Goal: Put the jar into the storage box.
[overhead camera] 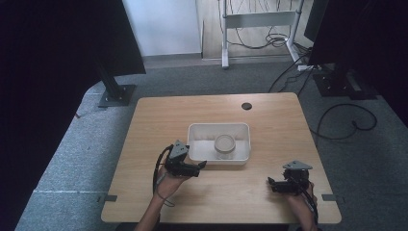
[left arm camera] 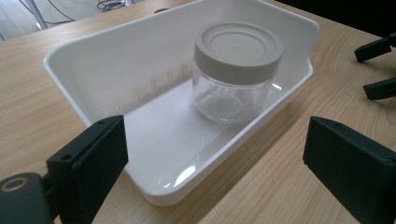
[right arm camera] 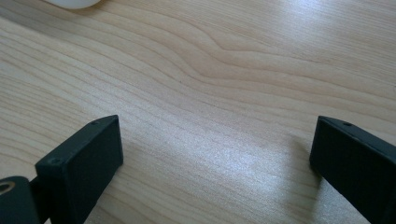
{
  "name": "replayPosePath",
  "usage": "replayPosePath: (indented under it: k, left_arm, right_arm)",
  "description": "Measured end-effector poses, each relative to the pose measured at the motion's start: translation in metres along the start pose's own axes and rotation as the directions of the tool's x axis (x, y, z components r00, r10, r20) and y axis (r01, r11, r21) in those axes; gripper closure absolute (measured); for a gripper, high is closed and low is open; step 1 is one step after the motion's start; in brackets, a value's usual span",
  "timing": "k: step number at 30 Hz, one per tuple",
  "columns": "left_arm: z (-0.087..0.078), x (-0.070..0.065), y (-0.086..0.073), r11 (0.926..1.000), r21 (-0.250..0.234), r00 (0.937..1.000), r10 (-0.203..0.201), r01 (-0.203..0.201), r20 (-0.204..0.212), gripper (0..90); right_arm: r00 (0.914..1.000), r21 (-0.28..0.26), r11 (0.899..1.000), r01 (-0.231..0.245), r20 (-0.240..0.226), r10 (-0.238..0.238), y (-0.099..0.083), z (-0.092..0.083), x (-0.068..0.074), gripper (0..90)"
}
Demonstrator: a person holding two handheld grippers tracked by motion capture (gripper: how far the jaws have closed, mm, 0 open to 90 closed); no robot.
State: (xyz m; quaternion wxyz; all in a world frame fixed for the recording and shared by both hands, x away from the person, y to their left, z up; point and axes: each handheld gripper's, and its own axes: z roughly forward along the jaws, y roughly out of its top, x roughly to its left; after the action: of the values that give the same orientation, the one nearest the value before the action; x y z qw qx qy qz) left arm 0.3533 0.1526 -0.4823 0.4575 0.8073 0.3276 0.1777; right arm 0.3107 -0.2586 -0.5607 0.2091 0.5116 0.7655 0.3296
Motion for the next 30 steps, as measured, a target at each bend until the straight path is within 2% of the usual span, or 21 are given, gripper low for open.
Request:
replayPosePath:
  k: [14, 30]
  left_arm:
    - [-0.013, 0.004, -0.016, 0.9999, -0.011, 1.0, -0.004, 0.004, 0.007, 6.4]
    - [-0.026, 0.008, -0.04, 0.9998, -0.01, 0.9998, -0.015, 0.015, -0.01, 5.9]
  right_arm:
    - [1.0, 0.0, 1.0, 0.0, 0.0, 0.0, 0.0, 0.0, 0.0, 2.3]
    - [1.0, 0.0, 1.0, 0.001, 0.0, -0.001, 0.0, 0.0, 0.0, 2.4]
